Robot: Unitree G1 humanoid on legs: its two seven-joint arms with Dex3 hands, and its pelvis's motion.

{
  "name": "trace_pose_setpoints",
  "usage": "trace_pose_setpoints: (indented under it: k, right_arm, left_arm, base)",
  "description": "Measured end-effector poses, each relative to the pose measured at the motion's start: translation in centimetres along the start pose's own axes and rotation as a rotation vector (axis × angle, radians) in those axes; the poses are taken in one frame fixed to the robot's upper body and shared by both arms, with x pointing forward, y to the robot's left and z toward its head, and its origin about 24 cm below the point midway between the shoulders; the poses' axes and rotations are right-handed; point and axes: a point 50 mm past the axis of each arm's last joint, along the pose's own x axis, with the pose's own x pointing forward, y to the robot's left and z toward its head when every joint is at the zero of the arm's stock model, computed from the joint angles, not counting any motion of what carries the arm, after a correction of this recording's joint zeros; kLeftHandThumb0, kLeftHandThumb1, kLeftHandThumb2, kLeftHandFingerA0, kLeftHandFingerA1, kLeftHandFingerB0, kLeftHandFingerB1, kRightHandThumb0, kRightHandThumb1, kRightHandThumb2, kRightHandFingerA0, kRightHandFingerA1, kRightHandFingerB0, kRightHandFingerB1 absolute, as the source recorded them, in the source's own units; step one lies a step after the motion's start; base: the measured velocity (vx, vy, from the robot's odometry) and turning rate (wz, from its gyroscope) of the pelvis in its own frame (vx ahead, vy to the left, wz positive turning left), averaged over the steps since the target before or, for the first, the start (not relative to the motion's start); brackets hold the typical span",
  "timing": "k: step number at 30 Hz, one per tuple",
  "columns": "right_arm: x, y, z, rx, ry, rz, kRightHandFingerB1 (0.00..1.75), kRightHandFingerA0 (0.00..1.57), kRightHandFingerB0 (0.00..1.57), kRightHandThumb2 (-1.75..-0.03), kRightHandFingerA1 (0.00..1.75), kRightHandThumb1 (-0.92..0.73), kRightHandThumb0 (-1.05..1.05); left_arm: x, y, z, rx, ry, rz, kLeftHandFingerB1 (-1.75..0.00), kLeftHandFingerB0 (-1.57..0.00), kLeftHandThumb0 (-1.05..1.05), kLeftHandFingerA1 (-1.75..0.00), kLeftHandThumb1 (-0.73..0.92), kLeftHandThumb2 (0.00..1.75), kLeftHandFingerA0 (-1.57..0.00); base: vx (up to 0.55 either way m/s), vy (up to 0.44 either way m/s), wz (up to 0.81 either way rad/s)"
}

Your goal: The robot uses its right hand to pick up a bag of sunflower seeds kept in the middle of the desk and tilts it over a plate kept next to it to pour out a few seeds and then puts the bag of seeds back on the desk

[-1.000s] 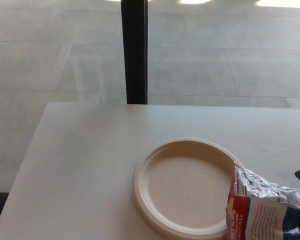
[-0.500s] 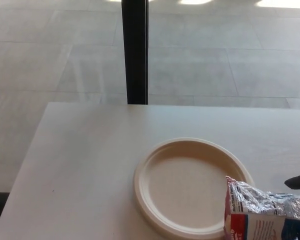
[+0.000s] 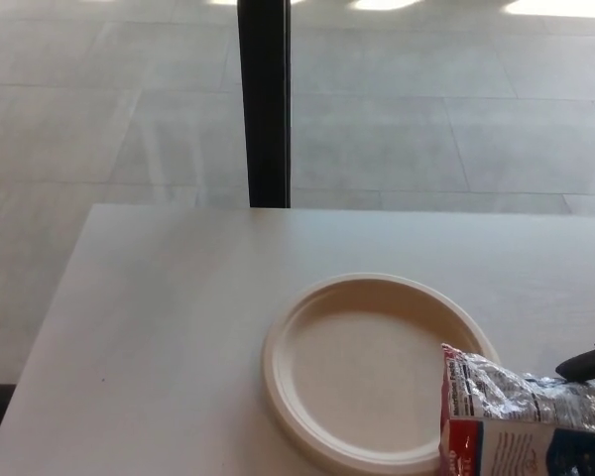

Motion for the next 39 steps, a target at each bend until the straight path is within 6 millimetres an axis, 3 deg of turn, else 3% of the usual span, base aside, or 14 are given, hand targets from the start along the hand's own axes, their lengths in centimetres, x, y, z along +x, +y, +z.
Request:
trace_pose_setpoints:
  k: [6, 8, 9, 12, 13, 16, 18, 19, 21, 22, 23, 26, 30, 39]
  right_arm:
    - [0.4, 0.9, 0.9, -0.073, -0.002, 0.015, 0.57, 0.51, 0.23, -0.52, 0.73, -0.32, -0.75]
    - [0.4, 1.1, 1.0, -0.097, 0.001, 0.016, 0.58, 0.60, 0.21, -0.68, 0.79, -0.36, -0.84]
    - [0.5, 1.2, 1.1, -0.113, 0.004, 0.015, 0.56, 0.59, 0.25, -0.52, 0.75, -0.34, -0.76]
    - [0.5, 1.5, 1.1, -0.152, 0.013, 0.006, 0.57, 1.13, 0.40, -0.73, 0.83, -0.31, -0.58]
    - [0.5, 1.6, 1.0, -0.162, 0.018, -0.003, 0.51, 1.27, 0.46, -0.54, 0.84, -0.42, -0.51]
    - [0.6, 1.9, 0.9, -0.179, 0.023, -0.029, 0.51, 1.44, 0.59, -0.60, 0.85, -0.47, -0.36]
    - [0.6, 2.0, 0.8, -0.186, 0.025, -0.042, 0.51, 1.44, 0.59, -0.60, 0.85, -0.47, -0.36]
    - [0.6, 2.1, 0.8, -0.189, 0.025, -0.048, 0.53, 1.22, 0.84, -0.70, 1.11, -0.44, -0.21]
    - [0.6, 2.3, 0.6, -0.206, 0.028, -0.067, 0.57, 1.21, 1.00, -0.80, 1.11, -0.37, -0.15]
    - [0.6, 2.4, 0.6, -0.211, 0.029, -0.073, 0.57, 1.21, 1.00, -0.80, 1.11, -0.37, -0.15]
    - [0.7, 2.4, 0.5, -0.219, 0.028, -0.085, 0.62, 1.30, 1.23, -1.12, 1.07, -0.16, -0.11]
    - [0.7, 2.5, 0.7, -0.238, 0.020, -0.116, 0.83, 1.43, 1.43, -1.31, 1.05, 0.05, -0.23]
    - [0.6, 2.6, 0.7, -0.268, 0.003, -0.167, 1.10, 1.40, 1.37, -1.30, 1.25, 0.01, -0.30]
    - [0.3, 3.4, 0.2, -0.241, -0.031, -0.300, 1.28, 1.36, 1.34, -1.45, 1.41, 0.07, -0.26]
  left_arm:
    - [0.1, -0.2, 0.2, -0.010, -0.005, -0.002, -1.08, -0.41, -1.05, -1.17, 0.70, 0.65, -0.54]
    - [0.1, -0.3, 0.3, -0.012, -0.008, -0.003, -1.07, -0.41, -1.05, -1.16, 0.71, 0.64, -0.53]
    - [0.1, -0.3, 0.3, -0.014, -0.009, -0.003, -1.11, -0.44, -1.05, -1.18, 0.71, 0.64, -0.57]
    - [0.1, -0.3, 0.3, -0.021, -0.010, -0.002, -1.09, -0.58, -1.05, -1.16, 0.70, 0.64, -0.62]
    - [0.1, -0.4, 0.3, -0.028, -0.011, -0.001, -1.08, -0.54, -1.05, -1.17, 0.71, 0.64, -0.61]
    - [0.1, -0.5, 0.3, -0.047, -0.011, 0.001, -1.10, -0.51, -1.05, -1.18, 0.72, 0.65, -0.57]
    - [0.1, -0.5, 0.2, -0.050, -0.010, 0.000, -1.10, -0.51, -1.05, -1.18, 0.72, 0.65, -0.57]
    - [0.1, -0.5, 0.2, -0.051, -0.009, -0.001, -1.08, -0.52, -1.05, -1.18, 0.71, 0.64, -0.58]
    - [0.1, -0.7, 0.1, -0.056, -0.009, -0.003, -1.08, -0.50, -1.05, -1.17, 0.73, 0.65, -0.58]
    - [0.1, -0.7, 0.1, -0.058, -0.009, -0.003, -1.08, -0.50, -1.05, -1.17, 0.73, 0.65, -0.58]
    - [0.1, -0.7, 0.1, -0.057, -0.008, -0.004, -1.08, -0.57, -1.05, -1.16, 0.72, 0.65, -0.61]
    - [0.1, -0.8, 0.1, -0.056, -0.007, -0.004, -1.06, -0.52, -1.05, -1.16, 0.71, 0.64, -0.58]
    - [0.1, -0.7, 0.0, -0.065, -0.007, -0.004, -1.06, -0.43, -1.05, -1.16, 0.73, 0.66, -0.53]
    - [0.0, -0.6, -0.2, -0.061, -0.003, -0.009, -1.04, -0.48, -1.05, -1.15, 0.75, 0.65, -0.56]
  base:
    - [0.00, 0.000, 0.00]
    - [0.00, 0.000, 0.00]
    - [0.00, 0.000, 0.00]
    - [0.00, 0.000, 0.00]
    - [0.00, 0.000, 0.00]
    - [0.00, 0.000, 0.00]
    - [0.00, 0.000, 0.00]
    - [0.00, 0.000, 0.00]
    - [0.00, 0.000, 0.00]
    - [0.00, 0.000, 0.00]
    - [0.00, 0.000, 0.00]
    - [0.00, 0.000, 0.00]
    - [0.00, 0.000, 0.00]
    - [0.00, 0.000, 0.00]
